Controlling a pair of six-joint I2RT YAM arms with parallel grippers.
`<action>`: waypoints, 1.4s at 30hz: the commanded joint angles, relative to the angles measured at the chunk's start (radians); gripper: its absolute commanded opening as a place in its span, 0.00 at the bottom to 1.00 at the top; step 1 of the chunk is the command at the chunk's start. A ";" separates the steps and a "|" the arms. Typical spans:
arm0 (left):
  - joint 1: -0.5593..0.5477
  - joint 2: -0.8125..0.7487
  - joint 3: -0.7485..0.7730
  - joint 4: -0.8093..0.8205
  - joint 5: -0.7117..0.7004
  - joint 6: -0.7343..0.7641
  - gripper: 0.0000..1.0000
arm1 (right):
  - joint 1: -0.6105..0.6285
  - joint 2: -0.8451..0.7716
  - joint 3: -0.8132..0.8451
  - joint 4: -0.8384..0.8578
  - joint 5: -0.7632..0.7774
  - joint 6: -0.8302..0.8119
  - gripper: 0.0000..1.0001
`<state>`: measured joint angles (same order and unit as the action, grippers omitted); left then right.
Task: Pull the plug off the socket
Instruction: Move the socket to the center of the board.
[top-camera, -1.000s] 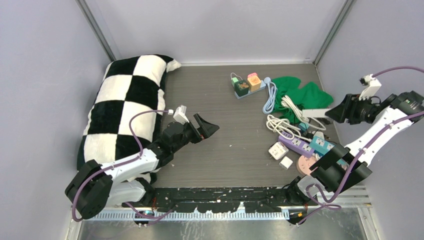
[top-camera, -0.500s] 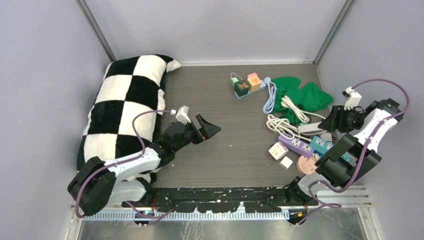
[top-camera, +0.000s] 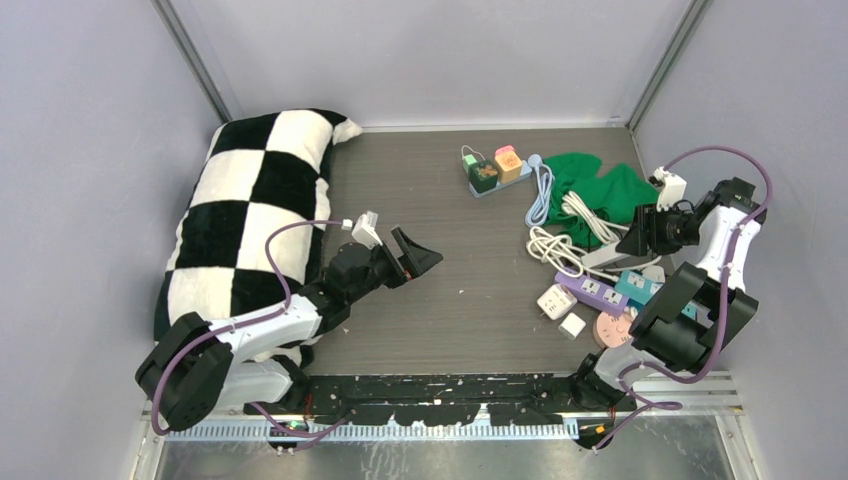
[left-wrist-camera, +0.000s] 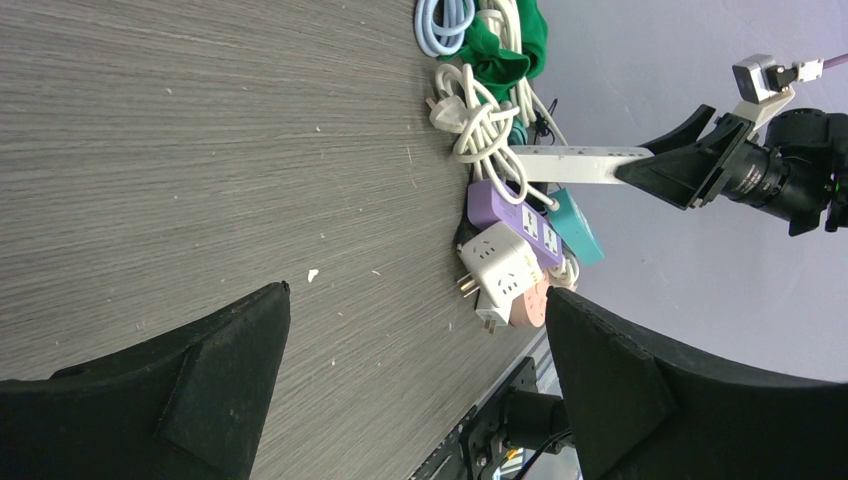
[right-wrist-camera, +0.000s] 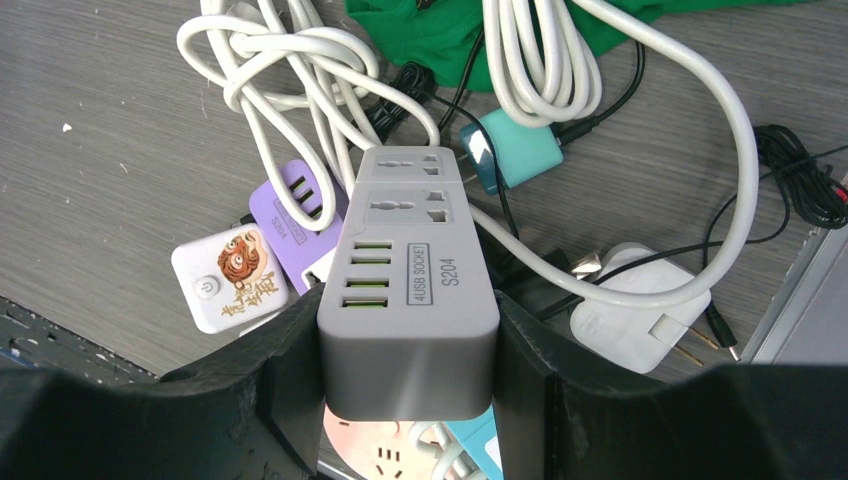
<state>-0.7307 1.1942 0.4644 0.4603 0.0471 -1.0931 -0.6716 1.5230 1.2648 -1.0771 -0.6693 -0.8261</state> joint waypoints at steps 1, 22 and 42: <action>0.007 0.002 0.023 0.061 0.007 0.001 1.00 | 0.053 0.060 -0.045 0.009 0.064 0.040 0.41; 0.014 0.002 0.019 0.066 0.018 0.000 1.00 | 0.003 0.067 0.075 0.020 0.156 0.111 0.86; 0.016 -0.011 0.002 0.074 0.014 -0.004 1.00 | -0.014 0.034 0.316 -0.121 0.072 0.099 0.97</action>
<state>-0.7193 1.1957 0.4641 0.4751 0.0547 -1.0966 -0.6830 1.6135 1.5208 -1.1702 -0.5587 -0.7311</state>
